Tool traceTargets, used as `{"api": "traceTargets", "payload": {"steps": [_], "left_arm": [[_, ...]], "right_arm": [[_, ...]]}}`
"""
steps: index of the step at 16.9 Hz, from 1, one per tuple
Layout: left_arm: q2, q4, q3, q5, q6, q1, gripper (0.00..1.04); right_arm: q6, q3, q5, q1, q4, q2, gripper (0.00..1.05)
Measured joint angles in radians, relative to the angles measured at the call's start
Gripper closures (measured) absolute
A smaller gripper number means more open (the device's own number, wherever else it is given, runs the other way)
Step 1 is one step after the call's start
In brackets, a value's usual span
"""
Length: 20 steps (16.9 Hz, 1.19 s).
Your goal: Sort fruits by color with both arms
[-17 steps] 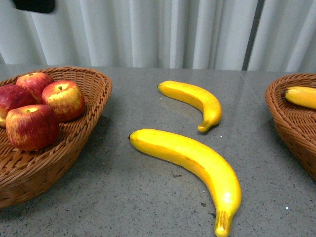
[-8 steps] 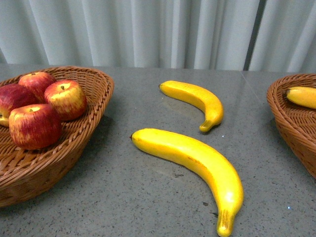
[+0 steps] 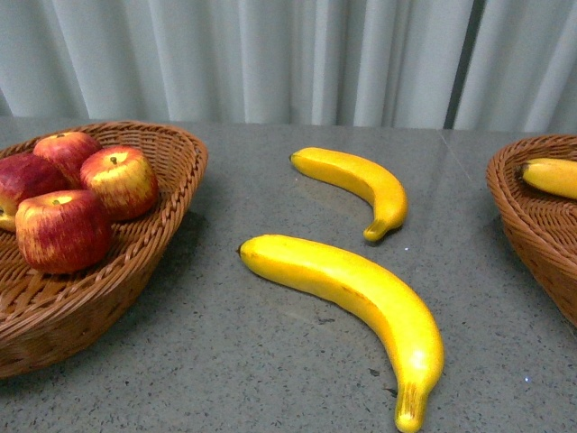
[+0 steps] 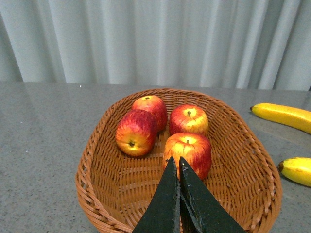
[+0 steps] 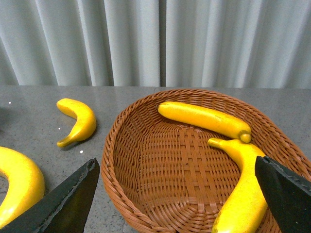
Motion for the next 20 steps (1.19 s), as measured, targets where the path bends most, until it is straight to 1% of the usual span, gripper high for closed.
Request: {"api": "traceTargets", "payload": {"steps": [6,7,14,15,16,20], "left_arm": [[-0.064,-0.044,-0.016,-0.002,0.000,0.002,1.03],[-0.083,-0.030,-0.040,-0.001,0.000,0.002,1.03],[-0.193,-0.135,-0.040,-0.002,0.000,0.002,1.03],[-0.282,-0.275,-0.039,-0.001,0.000,0.002,1.03],[-0.354,-0.316,-0.039,-0.002,0.000,0.002,1.03],[-0.357,-0.313,-0.039,-0.001,0.000,0.002,1.03]], "right_arm": [[0.000,0.000,0.000,0.000,0.000,0.000,0.07],[0.000,0.000,0.000,0.000,0.000,0.000,0.07],[0.000,0.000,0.000,0.000,0.000,0.000,0.07],[0.000,0.000,0.000,0.000,0.000,0.000,0.07],[0.000,0.000,0.000,0.000,0.000,0.000,0.07],[0.000,0.000,0.000,0.000,0.000,0.000,0.07]]}}
